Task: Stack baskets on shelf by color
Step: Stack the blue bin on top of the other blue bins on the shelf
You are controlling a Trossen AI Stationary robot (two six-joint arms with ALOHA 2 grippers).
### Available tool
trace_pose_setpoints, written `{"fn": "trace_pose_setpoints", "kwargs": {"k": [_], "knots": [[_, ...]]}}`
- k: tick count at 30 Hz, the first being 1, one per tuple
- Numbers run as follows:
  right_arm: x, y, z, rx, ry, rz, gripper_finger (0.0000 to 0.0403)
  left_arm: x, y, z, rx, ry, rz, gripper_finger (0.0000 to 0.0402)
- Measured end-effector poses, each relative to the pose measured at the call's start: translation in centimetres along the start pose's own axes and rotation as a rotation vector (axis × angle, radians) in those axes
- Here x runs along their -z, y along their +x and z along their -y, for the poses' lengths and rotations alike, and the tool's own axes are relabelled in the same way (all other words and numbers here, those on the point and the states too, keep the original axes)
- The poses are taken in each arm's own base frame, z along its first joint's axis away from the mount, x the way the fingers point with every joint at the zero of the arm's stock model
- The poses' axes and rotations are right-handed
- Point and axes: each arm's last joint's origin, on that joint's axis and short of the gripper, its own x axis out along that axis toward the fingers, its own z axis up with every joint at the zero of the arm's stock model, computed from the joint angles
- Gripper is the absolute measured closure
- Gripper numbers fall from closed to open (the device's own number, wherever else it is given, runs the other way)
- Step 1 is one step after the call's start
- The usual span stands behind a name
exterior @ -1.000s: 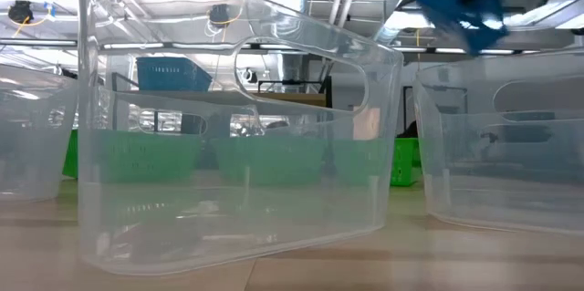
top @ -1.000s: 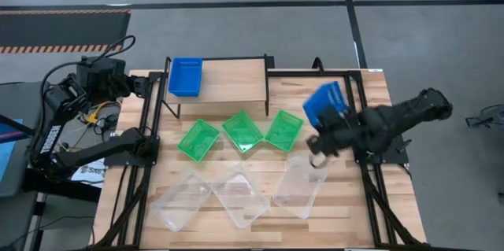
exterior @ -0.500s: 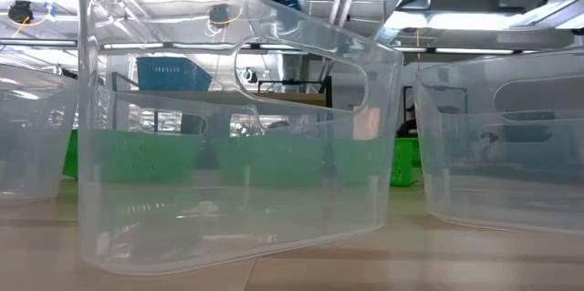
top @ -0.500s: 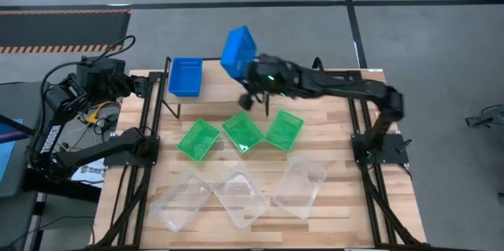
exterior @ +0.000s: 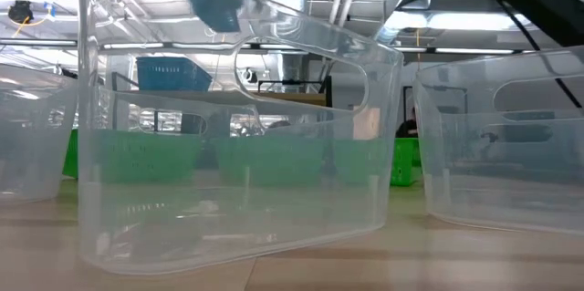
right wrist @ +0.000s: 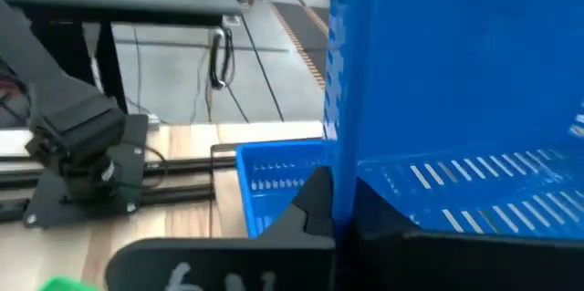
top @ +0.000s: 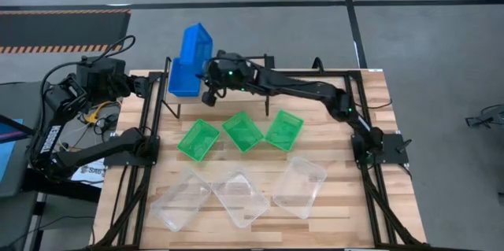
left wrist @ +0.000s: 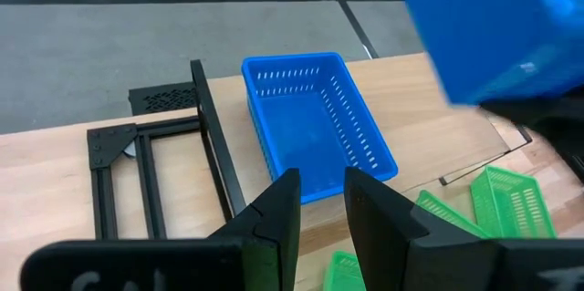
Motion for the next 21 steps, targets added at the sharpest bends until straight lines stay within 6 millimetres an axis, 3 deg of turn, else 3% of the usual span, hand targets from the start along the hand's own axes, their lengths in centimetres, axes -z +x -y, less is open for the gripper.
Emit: {"fn": "trace_pose_setpoints", "kwargs": {"k": [14,21], "knots": [[3.7,3.2,-1.3,-0.028,0.016,-0.048,0.0397,0.0,0.0,0.0,0.000,-0.009,0.000,0.0326],[4.0,3.3,-1.4,-0.034,0.012,-0.074,0.0382,0.0,0.0,0.0,-0.001,-0.008,0.001,0.0326]]}}
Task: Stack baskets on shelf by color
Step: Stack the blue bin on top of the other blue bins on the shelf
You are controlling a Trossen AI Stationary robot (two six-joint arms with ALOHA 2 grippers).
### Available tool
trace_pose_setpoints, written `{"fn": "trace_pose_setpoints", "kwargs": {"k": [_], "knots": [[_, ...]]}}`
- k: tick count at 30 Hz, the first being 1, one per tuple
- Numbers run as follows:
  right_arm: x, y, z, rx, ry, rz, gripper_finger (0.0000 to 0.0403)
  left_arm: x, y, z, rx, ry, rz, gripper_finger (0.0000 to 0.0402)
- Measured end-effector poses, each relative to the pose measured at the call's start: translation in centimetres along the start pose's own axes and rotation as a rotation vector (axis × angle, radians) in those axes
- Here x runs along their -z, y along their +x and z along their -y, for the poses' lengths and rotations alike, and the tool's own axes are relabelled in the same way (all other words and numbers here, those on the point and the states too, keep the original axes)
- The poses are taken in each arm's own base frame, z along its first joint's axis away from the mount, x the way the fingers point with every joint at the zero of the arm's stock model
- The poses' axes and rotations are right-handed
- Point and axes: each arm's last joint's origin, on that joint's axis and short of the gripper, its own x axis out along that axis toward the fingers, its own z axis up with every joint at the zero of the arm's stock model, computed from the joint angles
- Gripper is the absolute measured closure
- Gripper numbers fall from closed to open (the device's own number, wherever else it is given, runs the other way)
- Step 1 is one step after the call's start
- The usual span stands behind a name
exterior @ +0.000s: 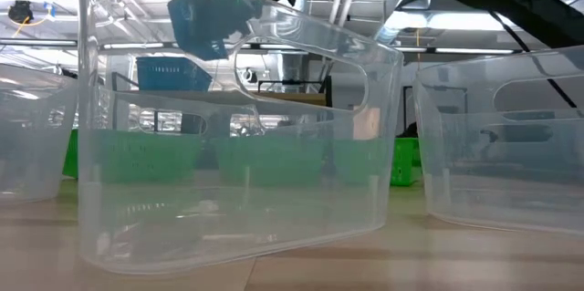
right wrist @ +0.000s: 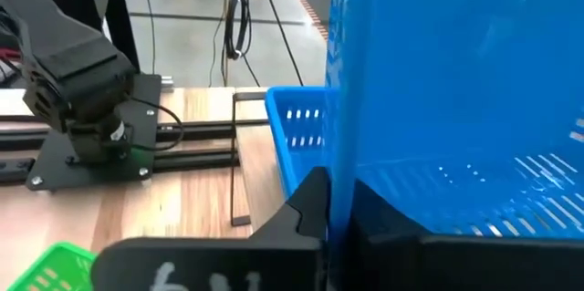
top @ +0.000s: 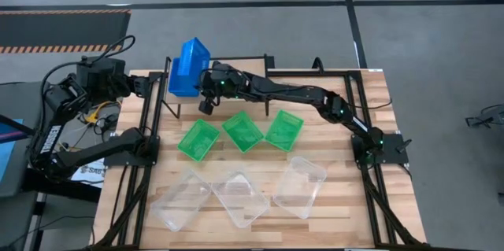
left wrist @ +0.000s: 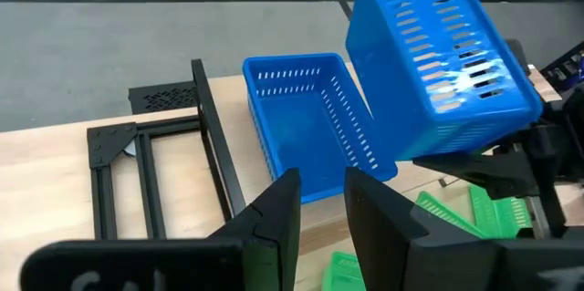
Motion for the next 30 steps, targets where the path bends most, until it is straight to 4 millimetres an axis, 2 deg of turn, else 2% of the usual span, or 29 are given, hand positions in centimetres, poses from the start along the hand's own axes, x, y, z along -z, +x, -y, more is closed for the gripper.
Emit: {"fn": "trace_pose_setpoints", "kwargs": {"k": [7,19,30], "knots": [[0.12,0.00,-0.02,-0.003,-0.001,-0.012,0.0385,0.00,0.00,0.00,-0.001,0.000,0.001,0.0326],[0.22,-0.02,-0.16,-0.007,-0.004,-0.024,0.0349,0.00,0.00,0.00,-0.001,0.000,0.001,0.0326],[0.32,-0.04,-0.10,-0.012,-0.005,-0.036,0.0335,-0.01,0.00,0.00,-0.002,0.000,0.001,0.0326]]}}
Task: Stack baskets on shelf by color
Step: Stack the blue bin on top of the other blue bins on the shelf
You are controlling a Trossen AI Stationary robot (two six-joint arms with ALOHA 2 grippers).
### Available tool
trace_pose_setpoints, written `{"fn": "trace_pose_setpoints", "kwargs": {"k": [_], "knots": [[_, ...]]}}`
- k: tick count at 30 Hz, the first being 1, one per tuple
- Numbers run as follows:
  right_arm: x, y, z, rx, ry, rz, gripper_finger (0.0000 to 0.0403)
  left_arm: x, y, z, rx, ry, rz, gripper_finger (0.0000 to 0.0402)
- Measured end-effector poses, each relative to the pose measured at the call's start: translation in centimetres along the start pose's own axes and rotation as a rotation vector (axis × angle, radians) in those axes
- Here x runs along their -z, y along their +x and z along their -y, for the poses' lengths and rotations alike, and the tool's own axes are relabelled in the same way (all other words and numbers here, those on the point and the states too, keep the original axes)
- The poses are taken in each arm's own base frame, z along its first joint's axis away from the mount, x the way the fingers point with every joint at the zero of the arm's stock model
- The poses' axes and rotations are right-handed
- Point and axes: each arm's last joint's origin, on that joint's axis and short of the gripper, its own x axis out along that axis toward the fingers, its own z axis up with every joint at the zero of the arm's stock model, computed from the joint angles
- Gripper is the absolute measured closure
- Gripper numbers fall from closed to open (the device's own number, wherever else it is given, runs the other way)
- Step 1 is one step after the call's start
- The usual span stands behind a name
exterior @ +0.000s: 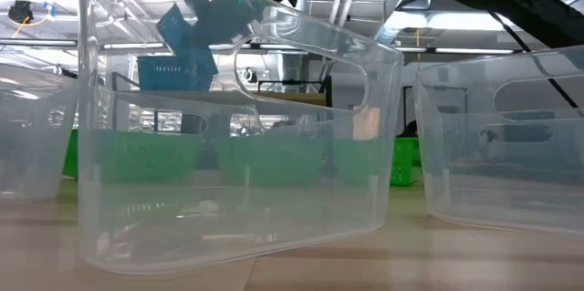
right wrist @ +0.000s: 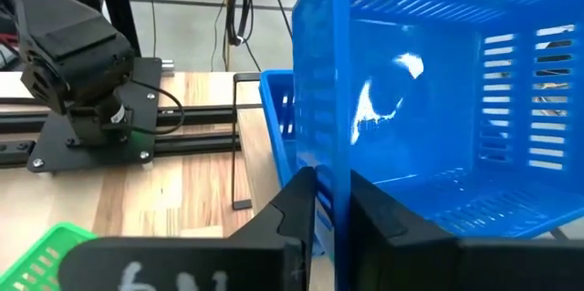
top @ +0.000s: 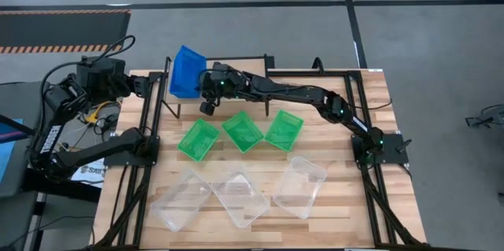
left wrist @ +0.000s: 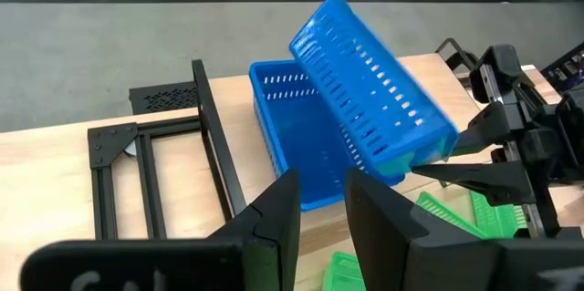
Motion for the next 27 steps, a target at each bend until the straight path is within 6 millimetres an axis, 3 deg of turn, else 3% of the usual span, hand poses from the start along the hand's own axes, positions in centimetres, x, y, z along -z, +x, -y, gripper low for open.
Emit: {"fn": "trace_pose_setpoints", "kwargs": {"k": [9,19,23,27], "knots": [[0.0,0.0,0.0,0.000,-0.053,0.000,0.0327,0.0,0.0,0.0,0.000,0.000,0.000,0.0326],[-0.7,-0.3,0.2,0.005,-0.052,0.025,0.0231,0.0,0.0,0.0,0.000,0.000,0.000,0.0326],[-2.5,-1.8,0.4,0.075,-0.044,0.076,0.0205,0.0,0.0,0.0,0.000,0.000,0.000,0.0326],[-4.4,-4.1,1.0,0.230,-0.053,0.075,0.0207,0.0,0.0,0.0,0.000,0.000,-0.001,0.0326]]}}
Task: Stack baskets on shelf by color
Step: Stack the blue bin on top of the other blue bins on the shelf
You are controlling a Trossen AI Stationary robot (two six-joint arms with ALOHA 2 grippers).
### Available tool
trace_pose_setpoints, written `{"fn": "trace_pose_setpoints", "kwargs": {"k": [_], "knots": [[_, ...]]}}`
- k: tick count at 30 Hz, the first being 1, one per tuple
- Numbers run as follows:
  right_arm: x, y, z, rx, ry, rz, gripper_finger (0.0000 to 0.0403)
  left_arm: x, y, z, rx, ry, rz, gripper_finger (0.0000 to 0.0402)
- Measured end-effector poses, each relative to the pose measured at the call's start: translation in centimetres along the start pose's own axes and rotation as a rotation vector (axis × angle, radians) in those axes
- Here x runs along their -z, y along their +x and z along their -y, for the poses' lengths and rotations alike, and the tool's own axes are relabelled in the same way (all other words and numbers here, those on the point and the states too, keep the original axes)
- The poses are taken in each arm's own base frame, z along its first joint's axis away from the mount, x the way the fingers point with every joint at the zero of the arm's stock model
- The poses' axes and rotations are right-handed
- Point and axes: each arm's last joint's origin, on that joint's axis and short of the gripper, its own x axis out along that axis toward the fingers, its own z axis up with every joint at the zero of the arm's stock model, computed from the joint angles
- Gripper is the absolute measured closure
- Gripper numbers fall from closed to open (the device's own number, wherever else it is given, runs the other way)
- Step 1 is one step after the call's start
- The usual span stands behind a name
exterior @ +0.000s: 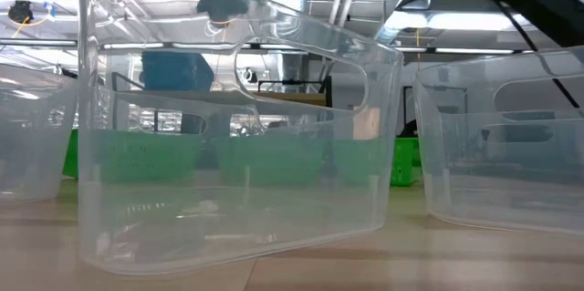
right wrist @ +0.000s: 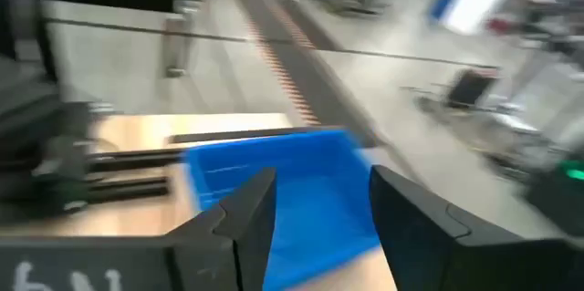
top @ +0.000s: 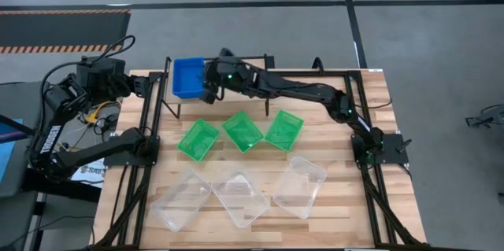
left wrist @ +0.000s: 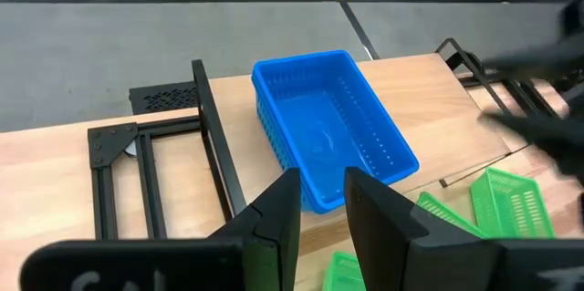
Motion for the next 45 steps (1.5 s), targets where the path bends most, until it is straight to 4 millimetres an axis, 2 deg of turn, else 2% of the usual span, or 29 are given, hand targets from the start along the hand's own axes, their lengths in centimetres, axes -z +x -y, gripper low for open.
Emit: {"fn": "trace_pose_setpoints", "kwargs": {"k": [3,5,8,11,13,16,20,25,33,45], "knots": [[-0.6,-1.4,1.4,0.127,0.025,-0.073,0.0225,0.0,0.0,0.0,0.000,0.000,0.000,0.0326],[-0.4,-2.0,2.4,0.148,0.062,-0.138,0.0247,0.0,0.0,0.0,-0.001,0.000,0.000,0.0326],[1.0,-1.9,3.1,0.161,0.117,-0.257,0.0300,0.0,0.0,0.0,-0.001,0.000,0.000,0.0326],[2.7,-1.7,3.6,0.170,0.166,-0.375,0.0371,0.0,0.0,0.0,0.000,-0.010,0.000,0.0326],[3.8,-1.2,3.4,0.177,0.181,-0.408,0.0391,0.0,0.0,0.0,0.000,-0.011,0.000,0.0326],[5.3,-0.7,3.4,0.185,0.199,-0.482,0.0387,0.0,0.0,0.0,0.000,-0.011,0.000,0.0326],[5.9,0.1,2.4,0.166,0.211,-0.477,0.0398,0.0,0.0,0.0,0.000,-0.013,0.000,0.0326],[8.1,1.6,0.0,0.102,0.184,-0.526,0.0390,0.0,0.0,0.0,0.000,-0.016,0.000,0.0326],[7.8,2.8,-2.0,0.020,0.220,-0.404,0.0394,0.0,0.0,0.0,0.000,-0.016,0.000,0.0326],[6.1,3.5,-1.9,-0.111,0.233,-0.221,0.0395,0.0,0.0,-0.1,-0.023,-0.016,0.012,0.0326]]}}
